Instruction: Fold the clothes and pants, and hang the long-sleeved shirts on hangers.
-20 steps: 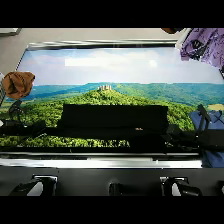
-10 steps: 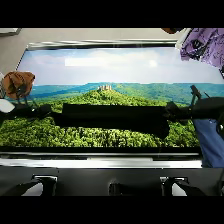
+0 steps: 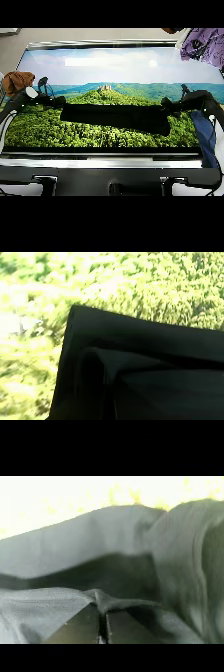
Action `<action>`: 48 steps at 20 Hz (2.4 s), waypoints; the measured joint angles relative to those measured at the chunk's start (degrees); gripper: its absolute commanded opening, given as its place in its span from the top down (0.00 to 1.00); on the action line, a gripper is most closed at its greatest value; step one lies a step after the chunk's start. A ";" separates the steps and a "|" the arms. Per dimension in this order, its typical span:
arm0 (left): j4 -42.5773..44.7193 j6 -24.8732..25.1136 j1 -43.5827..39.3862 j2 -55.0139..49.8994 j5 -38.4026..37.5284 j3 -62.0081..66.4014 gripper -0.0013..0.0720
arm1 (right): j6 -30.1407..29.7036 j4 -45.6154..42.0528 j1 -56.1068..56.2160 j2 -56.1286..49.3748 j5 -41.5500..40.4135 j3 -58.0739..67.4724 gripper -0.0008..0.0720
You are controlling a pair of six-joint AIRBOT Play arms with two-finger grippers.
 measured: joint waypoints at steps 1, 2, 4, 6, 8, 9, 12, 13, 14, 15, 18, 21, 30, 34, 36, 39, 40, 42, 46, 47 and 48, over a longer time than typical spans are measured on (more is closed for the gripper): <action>0.00 0.02 -0.35 -0.79 0.13 0.44 0.80 | -0.28 0.42 0.00 -0.74 0.74 0.13 0.85; 0.00 0.02 -0.63 -1.42 0.15 0.83 0.60 | -0.39 0.85 -0.04 -1.22 1.03 0.35 0.68; -0.09 0.00 -0.90 -1.95 -0.15 1.92 0.42 | -0.39 1.79 -0.26 -1.84 -0.15 1.97 0.52; 0.13 0.00 -0.76 -1.75 -1.57 3.85 0.42 | -0.35 2.10 -1.70 -2.10 -4.07 5.97 0.47; 1.79 -0.02 -0.42 -0.55 -4.00 6.32 0.42 | -0.20 2.14 -4.76 -2.10 -8.15 10.16 0.37; 3.26 -0.26 -0.24 0.37 -5.49 7.56 0.42 | -0.31 2.12 -6.71 -2.10 -9.86 11.58 0.31; 8.26 -1.92 0.02 3.89 -8.81 9.86 0.42 | -2.62 1.92 -12.92 -2.78 -14.62 12.74 0.19; 9.62 -2.29 0.09 5.18 -9.46 10.29 0.42 | -3.56 1.95 -14.43 -3.15 -15.67 12.28 0.18; 10.64 -2.62 0.09 6.34 -9.99 10.60 0.42 | -4.72 1.97 -15.63 -3.67 -16.55 11.54 0.18; 11.17 -2.86 0.09 7.21 -10.38 10.80 0.42 | -5.75 2.08 -16.41 -4.28 -17.05 10.73 0.18; 12.66 -3.43 0.11 9.01 -10.93 11.15 0.42 | -8.90 2.82 -17.59 -6.86 -17.97 8.33 0.16; 13.29 -3.67 0.11 9.68 -11.30 11.26 0.42 | -11.21 4.00 -18.01 -9.53 -18.01 7.17 0.16; 13.73 -4.76 0.11 10.08 -11.45 11.30 0.42 | -13.29 6.27 -11.13 -14.36 -17.68 6.54 0.46; 13.73 -4.81 0.11 10.08 -11.41 11.30 0.44 | -13.18 4.37 -5.90 -13.94 -15.91 6.38 0.95; 13.09 -4.94 0.11 9.84 -11.21 11.30 0.55 | -11.47 4.09 -4.94 -11.82 -15.96 6.75 0.95; 7.98 -4.87 -0.48 8.15 -10.29 11.30 0.96 | -6.43 0.70 -4.26 -6.73 -17.42 9.40 0.95; 5.31 -4.79 -1.18 7.02 -9.97 11.30 0.96 | -4.26 -1.11 -4.15 -4.98 -18.16 11.08 0.95; -0.11 -4.68 -3.58 4.26 -8.83 11.30 0.96 | -0.26 -4.44 -4.02 -2.38 -20.59 15.21 0.95; -10.99 -4.55 -12.48 -1.81 -2.89 11.37 0.96 | 7.37 -9.64 -3.93 0.17 -27.98 26.01 0.95; -13.70 -4.55 -15.19 -3.21 -0.66 11.54 0.96 | 9.01 -10.51 -3.93 0.44 -29.66 28.70 0.95; -16.52 -4.55 -18.25 -4.74 1.95 11.87 0.96 | 10.34 -11.23 -3.93 0.61 -31.28 31.06 0.95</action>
